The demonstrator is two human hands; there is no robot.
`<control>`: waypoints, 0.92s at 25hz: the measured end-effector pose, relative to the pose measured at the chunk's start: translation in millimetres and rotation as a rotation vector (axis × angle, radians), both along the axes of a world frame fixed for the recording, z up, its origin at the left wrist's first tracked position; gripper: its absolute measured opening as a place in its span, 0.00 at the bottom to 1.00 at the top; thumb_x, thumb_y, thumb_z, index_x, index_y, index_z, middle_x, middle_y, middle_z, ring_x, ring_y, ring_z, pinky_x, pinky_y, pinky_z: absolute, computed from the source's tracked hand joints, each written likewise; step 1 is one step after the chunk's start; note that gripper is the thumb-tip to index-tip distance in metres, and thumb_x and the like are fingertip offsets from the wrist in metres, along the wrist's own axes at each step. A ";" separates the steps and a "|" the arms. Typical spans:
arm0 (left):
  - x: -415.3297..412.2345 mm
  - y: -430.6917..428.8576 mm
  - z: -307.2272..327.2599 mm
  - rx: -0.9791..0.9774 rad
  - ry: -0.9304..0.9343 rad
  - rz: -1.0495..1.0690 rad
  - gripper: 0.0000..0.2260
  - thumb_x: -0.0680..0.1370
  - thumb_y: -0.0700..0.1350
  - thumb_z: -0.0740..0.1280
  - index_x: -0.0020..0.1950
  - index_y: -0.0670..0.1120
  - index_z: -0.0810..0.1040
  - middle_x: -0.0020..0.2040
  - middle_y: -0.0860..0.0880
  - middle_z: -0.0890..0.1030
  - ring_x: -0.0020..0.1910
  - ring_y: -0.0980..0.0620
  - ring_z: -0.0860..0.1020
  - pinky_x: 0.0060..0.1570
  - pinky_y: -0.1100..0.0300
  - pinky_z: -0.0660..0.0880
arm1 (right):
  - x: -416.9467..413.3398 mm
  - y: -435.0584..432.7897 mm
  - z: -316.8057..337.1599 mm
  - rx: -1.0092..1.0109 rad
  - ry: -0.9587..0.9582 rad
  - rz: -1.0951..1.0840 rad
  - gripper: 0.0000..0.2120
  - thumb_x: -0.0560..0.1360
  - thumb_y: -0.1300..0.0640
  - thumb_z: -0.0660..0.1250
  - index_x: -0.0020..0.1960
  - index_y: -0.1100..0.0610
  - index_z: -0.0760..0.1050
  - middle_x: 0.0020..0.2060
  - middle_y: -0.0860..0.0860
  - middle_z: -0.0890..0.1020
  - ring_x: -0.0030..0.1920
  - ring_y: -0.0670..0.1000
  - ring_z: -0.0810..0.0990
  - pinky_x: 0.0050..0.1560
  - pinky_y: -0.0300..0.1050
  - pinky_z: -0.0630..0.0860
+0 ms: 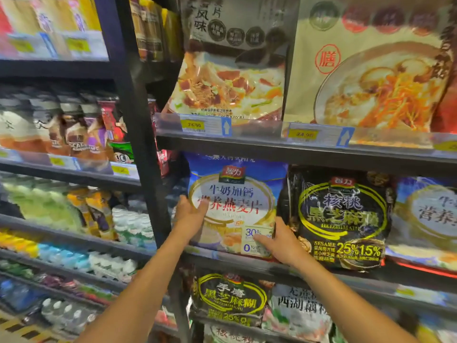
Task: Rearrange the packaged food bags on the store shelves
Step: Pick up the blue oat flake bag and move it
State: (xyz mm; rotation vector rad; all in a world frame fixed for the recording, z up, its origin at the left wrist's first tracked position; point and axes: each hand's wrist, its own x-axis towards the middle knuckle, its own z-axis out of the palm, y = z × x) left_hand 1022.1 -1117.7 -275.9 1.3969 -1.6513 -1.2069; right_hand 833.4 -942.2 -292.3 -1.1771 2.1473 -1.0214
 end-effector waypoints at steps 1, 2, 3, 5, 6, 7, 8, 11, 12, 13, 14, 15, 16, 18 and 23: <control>-1.1 -2.2 -2.0 0.027 0.003 0.009 0.42 0.83 0.58 0.67 0.86 0.43 0.46 0.85 0.42 0.57 0.83 0.39 0.58 0.79 0.44 0.59 | 1.8 -0.5 -1.4 -0.014 -0.014 -0.023 0.20 0.77 0.51 0.75 0.63 0.49 0.67 0.53 0.42 0.80 0.57 0.49 0.80 0.59 0.49 0.78; -2.0 -2.2 -2.1 0.052 0.009 0.017 0.43 0.82 0.59 0.67 0.86 0.43 0.45 0.86 0.42 0.56 0.83 0.39 0.58 0.79 0.45 0.58 | 4.1 -0.1 -1.0 -0.040 -0.028 -0.040 0.20 0.77 0.52 0.75 0.63 0.48 0.68 0.54 0.42 0.80 0.58 0.48 0.80 0.60 0.49 0.78; -2.8 -2.7 -3.1 0.065 0.014 0.027 0.44 0.82 0.60 0.68 0.86 0.43 0.45 0.86 0.42 0.56 0.83 0.38 0.58 0.79 0.45 0.57 | 7.1 0.2 0.8 -0.058 -0.035 -0.053 0.20 0.77 0.52 0.75 0.62 0.48 0.69 0.54 0.42 0.81 0.58 0.48 0.81 0.60 0.48 0.78; -2.8 -4.1 -1.6 0.073 0.029 0.033 0.46 0.80 0.62 0.68 0.86 0.42 0.47 0.85 0.41 0.59 0.82 0.37 0.60 0.78 0.44 0.60 | 9.8 -1.2 1.7 -0.082 -0.041 -0.077 0.17 0.77 0.53 0.76 0.60 0.48 0.71 0.53 0.41 0.81 0.57 0.47 0.82 0.57 0.47 0.79; -2.5 -5.2 0.9 0.064 0.040 0.040 0.46 0.79 0.64 0.69 0.86 0.42 0.50 0.84 0.40 0.62 0.81 0.37 0.63 0.77 0.44 0.62 | 9.8 -3.0 5.2 -0.097 -0.043 -0.101 0.16 0.77 0.52 0.76 0.58 0.49 0.72 0.51 0.42 0.82 0.55 0.47 0.82 0.55 0.47 0.79; -2.5 -6.6 3.2 0.050 0.053 0.045 0.46 0.78 0.65 0.69 0.85 0.41 0.54 0.82 0.39 0.65 0.79 0.36 0.66 0.75 0.43 0.65 | 11.1 -3.4 12.4 -0.118 -0.043 -0.129 0.15 0.76 0.51 0.76 0.56 0.49 0.72 0.50 0.43 0.82 0.54 0.48 0.83 0.54 0.48 0.80; -3.0 -7.2 7.8 0.043 0.073 0.058 0.46 0.77 0.68 0.69 0.83 0.41 0.58 0.79 0.39 0.69 0.76 0.36 0.70 0.73 0.43 0.68 | 9.8 -4.7 18.9 -0.160 -0.040 -0.162 0.15 0.76 0.50 0.77 0.55 0.50 0.73 0.50 0.45 0.84 0.52 0.48 0.84 0.53 0.49 0.81; -3.8 -8.1 22.2 0.046 0.123 0.056 0.44 0.70 0.75 0.69 0.73 0.43 0.70 0.64 0.42 0.80 0.64 0.37 0.79 0.65 0.42 0.76 | 10.1 -0.3 44.3 -0.287 -0.026 -0.179 0.12 0.78 0.50 0.75 0.58 0.48 0.76 0.50 0.43 0.85 0.46 0.39 0.83 0.43 0.38 0.79; -3.3 -7.4 25.5 0.040 0.136 0.032 0.43 0.68 0.77 0.69 0.69 0.45 0.74 0.61 0.45 0.81 0.61 0.39 0.81 0.64 0.42 0.77 | 10.2 4.2 50.8 -0.310 -0.016 -0.172 0.09 0.79 0.51 0.73 0.57 0.47 0.76 0.49 0.41 0.84 0.44 0.37 0.81 0.40 0.33 0.75; -2.8 -7.2 27.0 0.028 0.150 -0.003 0.41 0.66 0.77 0.70 0.66 0.48 0.77 0.59 0.47 0.83 0.59 0.41 0.82 0.63 0.43 0.78 | 10.1 9.8 56.2 -0.337 -0.016 -0.182 0.07 0.80 0.51 0.72 0.55 0.46 0.76 0.48 0.40 0.83 0.45 0.37 0.80 0.40 0.32 0.73; -1.6 -6.6 28.3 0.022 0.165 -0.043 0.38 0.65 0.77 0.70 0.62 0.49 0.80 0.56 0.49 0.85 0.57 0.43 0.83 0.62 0.44 0.79 | 7.6 15.3 57.9 -0.360 -0.031 -0.191 0.06 0.80 0.50 0.71 0.55 0.47 0.76 0.49 0.42 0.82 0.48 0.38 0.80 0.41 0.33 0.74; 0.0 -6.2 28.2 0.019 0.195 -0.091 0.35 0.64 0.75 0.71 0.59 0.50 0.83 0.54 0.51 0.87 0.55 0.45 0.85 0.61 0.45 0.80 | 5.0 21.3 57.1 -0.368 -0.044 -0.205 0.07 0.80 0.49 0.71 0.56 0.49 0.77 0.51 0.44 0.83 0.50 0.41 0.81 0.43 0.35 0.74; 2.1 -5.7 26.9 0.027 0.232 -0.148 0.32 0.64 0.73 0.71 0.56 0.51 0.85 0.51 0.51 0.89 0.54 0.47 0.86 0.61 0.45 0.81 | 3.1 28.0 55.9 -0.363 -0.055 -0.220 0.10 0.80 0.48 0.70 0.58 0.51 0.77 0.53 0.46 0.83 0.52 0.44 0.82 0.45 0.38 0.75; 9.4 3.9 29.4 0.096 0.330 -0.298 0.25 0.69 0.68 0.73 0.56 0.52 0.87 0.51 0.51 0.90 0.55 0.48 0.87 0.64 0.45 0.80 | -0.8 44.2 50.9 -0.372 -0.104 -0.221 0.11 0.81 0.49 0.69 0.61 0.52 0.77 0.55 0.47 0.85 0.54 0.46 0.84 0.49 0.41 0.77; 29.9 47.2 26.1 0.438 0.610 -0.522 0.18 0.80 0.50 0.71 0.68 0.44 0.82 0.61 0.41 0.87 0.59 0.43 0.86 0.57 0.49 0.84 | 8.4 90.0 38.1 -0.393 -0.298 -0.156 0.14 0.82 0.54 0.68 0.68 0.51 0.78 0.60 0.48 0.86 0.60 0.49 0.85 0.58 0.49 0.82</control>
